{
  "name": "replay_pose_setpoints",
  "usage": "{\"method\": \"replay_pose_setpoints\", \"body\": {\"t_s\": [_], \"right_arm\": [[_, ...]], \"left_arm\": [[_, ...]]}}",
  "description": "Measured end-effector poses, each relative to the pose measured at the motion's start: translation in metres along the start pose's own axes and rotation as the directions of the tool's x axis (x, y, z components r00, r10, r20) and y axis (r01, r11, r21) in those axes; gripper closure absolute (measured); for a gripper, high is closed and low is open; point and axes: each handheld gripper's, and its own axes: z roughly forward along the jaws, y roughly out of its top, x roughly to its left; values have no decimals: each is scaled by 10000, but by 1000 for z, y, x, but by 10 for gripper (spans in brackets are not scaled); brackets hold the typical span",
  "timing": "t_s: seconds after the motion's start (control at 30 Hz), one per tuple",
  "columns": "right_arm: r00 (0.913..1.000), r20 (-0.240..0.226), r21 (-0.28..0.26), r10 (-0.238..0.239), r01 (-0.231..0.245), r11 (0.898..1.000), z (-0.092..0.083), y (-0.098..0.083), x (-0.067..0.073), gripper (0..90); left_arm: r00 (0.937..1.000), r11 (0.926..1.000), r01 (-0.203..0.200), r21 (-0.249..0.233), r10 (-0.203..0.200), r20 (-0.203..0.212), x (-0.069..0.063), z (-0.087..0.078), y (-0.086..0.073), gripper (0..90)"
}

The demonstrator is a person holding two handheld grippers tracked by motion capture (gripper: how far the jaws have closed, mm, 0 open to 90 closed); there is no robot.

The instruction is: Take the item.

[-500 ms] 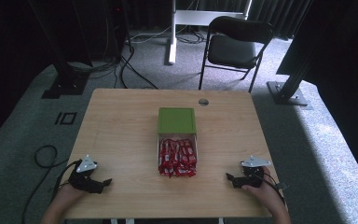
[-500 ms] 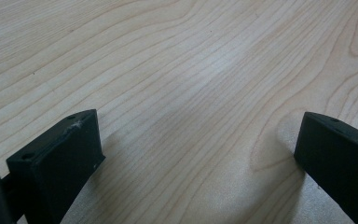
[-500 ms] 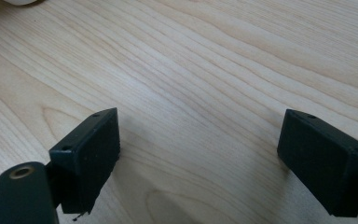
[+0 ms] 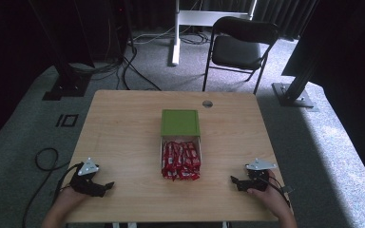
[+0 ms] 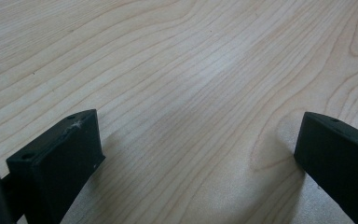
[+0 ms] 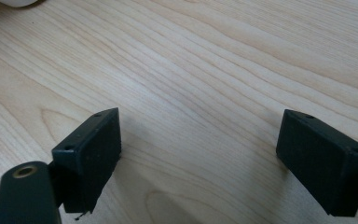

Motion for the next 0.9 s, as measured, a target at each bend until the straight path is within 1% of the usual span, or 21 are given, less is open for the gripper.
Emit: {"method": "replay_pose_setpoints", "body": {"t_s": [0.1,0.23,0.37,0.4,0.47,0.5,0.53,0.6,0.67,0.77,0.8,0.83,0.87,0.9], "right_arm": [[10000,48,-5,50,-50,10000,0,0,0,142],[9995,224,7,211,-212,9998,1,1,4,148],[9992,188,-62,365,-364,9993,2,4,5,161],[9990,275,-131,343,-339,9993,1,7,6,162],[9985,303,-253,453,-445,9987,0,11,7,162],[9985,303,-253,453,-445,9987,0,11,7,162],[9988,300,-337,395,-384,9987,-2,16,8,162],[9986,269,-395,457,-446,9982,-2,18,8,162],[9991,194,-586,384,-372,9976,-6,26,11,162],[9990,266,-649,349,-331,9973,-9,31,13,162],[9986,258,-781,454,-432,9960,-13,36,15,162],[9986,258,-781,454,-432,9960,-13,36,15,162],[9990,249,-915,384,-359,9952,-16,42,17,162],[9990,249,-915,384,-359,9952,-16,42,17,162]], "left_arm": [[10000,10000,0,-3,0,0,0,0,0,15],[10000,10000,-33,12,33,-5,0,0,0,15],[10000,10000,-33,10,33,-6,0,0,0,15],[10000,10000,-30,8,30,-6,0,0,0,16],[10000,10000,-31,12,31,-5,0,0,0,15],[10000,10000,-27,7,27,-8,0,0,0,15],[10000,10000,-23,1,23,-6,0,0,0,16],[10000,10000,2,-3,-2,0,0,0,0,15],[10000,10000,1,-2,-1,-1,0,0,0,16],[10000,10000,-1,-5,1,-1,0,0,0,15],[10000,10000,2,-5,-2,-2,0,0,0,15],[10000,10000,2,-5,-2,-2,0,0,0,15],[10000,10000,3,-7,-3,-2,0,0,0,15],[10000,10000,2,-7,-2,-1,0,0,0,15]]}}
